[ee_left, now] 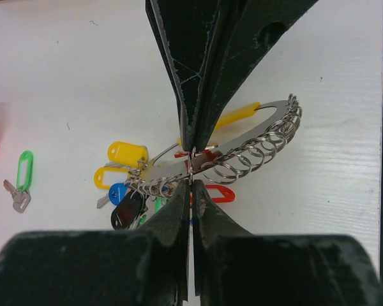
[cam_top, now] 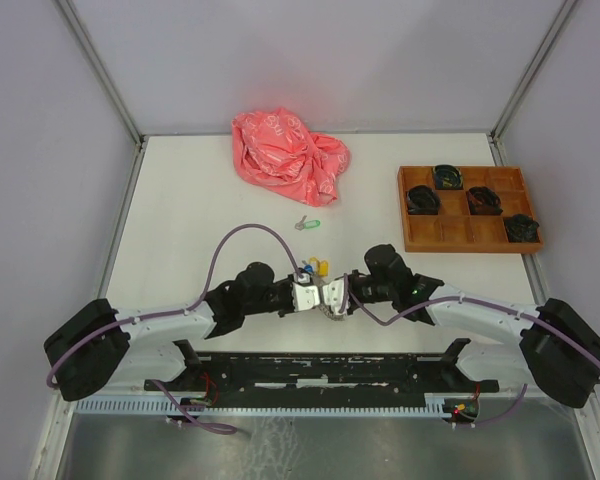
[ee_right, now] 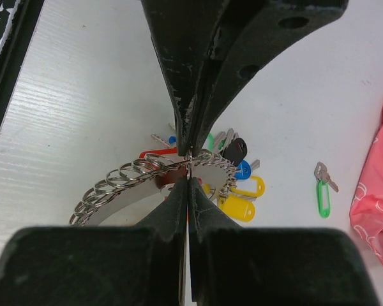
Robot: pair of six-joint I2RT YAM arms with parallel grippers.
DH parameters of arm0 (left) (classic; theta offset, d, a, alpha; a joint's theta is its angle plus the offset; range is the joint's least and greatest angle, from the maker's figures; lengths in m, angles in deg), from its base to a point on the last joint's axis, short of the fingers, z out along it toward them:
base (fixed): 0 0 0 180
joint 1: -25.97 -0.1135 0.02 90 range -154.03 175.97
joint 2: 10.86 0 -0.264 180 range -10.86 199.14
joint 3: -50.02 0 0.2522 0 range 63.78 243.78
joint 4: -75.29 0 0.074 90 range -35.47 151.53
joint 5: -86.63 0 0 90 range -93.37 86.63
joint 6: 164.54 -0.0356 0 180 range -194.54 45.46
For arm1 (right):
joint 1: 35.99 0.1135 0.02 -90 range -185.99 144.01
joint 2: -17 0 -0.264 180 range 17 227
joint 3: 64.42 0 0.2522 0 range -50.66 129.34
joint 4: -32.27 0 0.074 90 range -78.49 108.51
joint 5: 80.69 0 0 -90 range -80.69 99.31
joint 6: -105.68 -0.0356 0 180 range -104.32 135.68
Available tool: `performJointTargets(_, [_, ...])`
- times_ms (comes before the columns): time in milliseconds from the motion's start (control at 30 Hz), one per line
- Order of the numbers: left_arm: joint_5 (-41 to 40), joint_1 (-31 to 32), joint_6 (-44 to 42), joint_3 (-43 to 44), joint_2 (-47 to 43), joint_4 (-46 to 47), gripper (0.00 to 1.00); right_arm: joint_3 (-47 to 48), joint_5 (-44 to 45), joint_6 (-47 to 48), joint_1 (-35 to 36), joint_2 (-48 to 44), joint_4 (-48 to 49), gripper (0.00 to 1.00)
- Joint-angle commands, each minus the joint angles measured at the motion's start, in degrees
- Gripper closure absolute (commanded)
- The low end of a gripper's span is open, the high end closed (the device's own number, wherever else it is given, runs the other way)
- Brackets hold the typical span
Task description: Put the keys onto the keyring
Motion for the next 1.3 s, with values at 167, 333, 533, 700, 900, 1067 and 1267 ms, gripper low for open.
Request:
performJointTargets(167, [3.5, 0.3, 5.8, 4.7, 0.9, -3.2, 0.97, 2.5, 0.9, 3.4, 0.4, -2.3, -2.0, 0.99])
performJointTargets(333, [3.6, 0.1, 7.1, 5.2, 0.8, -3.7, 0.97, 2.9, 0.6, 4.3, 0.5, -2.1, -2.9, 0.99])
performJointTargets(533, [4.0, -0.1, 10.5, 6.4, 0.2, -4.0, 0.97, 3.1, 0.6, 5.8, 0.7, -2.1, -4.5, 0.99])
performJointTargets(700, [4.3, -0.3, 13.7, 6.9, 0.4, -4.1, 0.97, 3.4, 0.9, 6.9, 1.2, -1.7, -5.4, 0.99])
performJointTargets(900, [4.4, -1.2, 16.4, 7.3, 0.2, -3.5, 0.97, 3.9, 1.7, 8.5, 2.1, -1.1, -7.1, 0.99])
performJointTargets(1067, [5.6, -2.1, 17.8, 7.7, 0.2, -2.9, 0.97, 4.2, 2.3, 9.3, 2.8, -0.7, -7.8, 0.99])
performJointTargets(1267, [5.9, -2.7, 19.6, 7.1, -0.4, -0.2, 0.97, 4.8, 2.9, 10.3, 3.6, 0.6, -8.6, 0.99])
